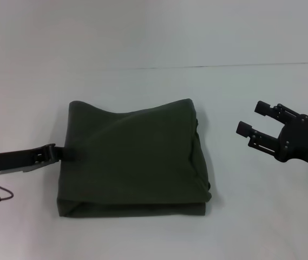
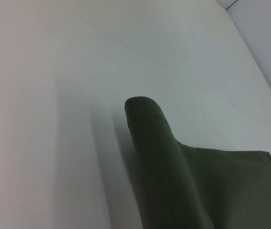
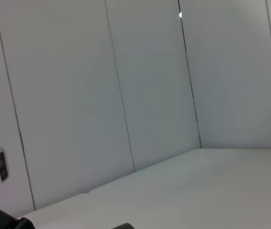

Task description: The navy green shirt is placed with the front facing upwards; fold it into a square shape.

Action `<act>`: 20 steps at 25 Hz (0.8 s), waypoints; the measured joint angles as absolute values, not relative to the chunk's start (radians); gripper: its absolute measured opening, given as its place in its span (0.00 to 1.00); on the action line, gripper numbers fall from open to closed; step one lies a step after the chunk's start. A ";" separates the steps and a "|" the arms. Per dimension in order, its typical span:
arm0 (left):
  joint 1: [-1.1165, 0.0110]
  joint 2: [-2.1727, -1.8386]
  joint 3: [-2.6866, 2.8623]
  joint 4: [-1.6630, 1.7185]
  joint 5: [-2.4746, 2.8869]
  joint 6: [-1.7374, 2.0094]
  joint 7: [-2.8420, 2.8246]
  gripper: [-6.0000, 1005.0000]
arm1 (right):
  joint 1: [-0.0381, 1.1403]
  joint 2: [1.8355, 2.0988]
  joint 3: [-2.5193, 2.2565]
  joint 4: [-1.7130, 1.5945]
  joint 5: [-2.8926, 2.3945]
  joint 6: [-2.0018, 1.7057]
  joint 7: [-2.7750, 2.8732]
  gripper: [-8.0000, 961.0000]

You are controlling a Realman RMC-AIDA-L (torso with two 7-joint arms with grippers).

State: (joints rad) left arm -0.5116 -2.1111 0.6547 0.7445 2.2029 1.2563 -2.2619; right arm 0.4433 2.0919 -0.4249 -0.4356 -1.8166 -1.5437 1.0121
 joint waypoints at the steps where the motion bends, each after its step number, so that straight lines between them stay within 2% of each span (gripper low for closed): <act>1: -0.507 -2.112 0.651 0.748 2.203 1.260 -2.262 0.03 | 0.447 2.091 -0.425 -0.436 -1.817 -1.541 1.015 0.85; 12: -0.493 -2.114 0.596 0.747 2.196 1.315 -2.253 0.03 | 0.475 2.091 -0.457 -0.436 -1.818 -1.515 1.023 0.85; 18: -0.488 -2.112 0.550 0.746 2.196 1.321 -2.256 0.12 | 0.485 2.091 -0.467 -0.436 -1.818 -1.507 1.024 0.85; 20: -0.484 -2.110 0.529 0.747 2.199 1.322 -2.252 0.20 | 0.489 2.091 -0.480 -0.436 -1.818 -1.498 1.027 0.85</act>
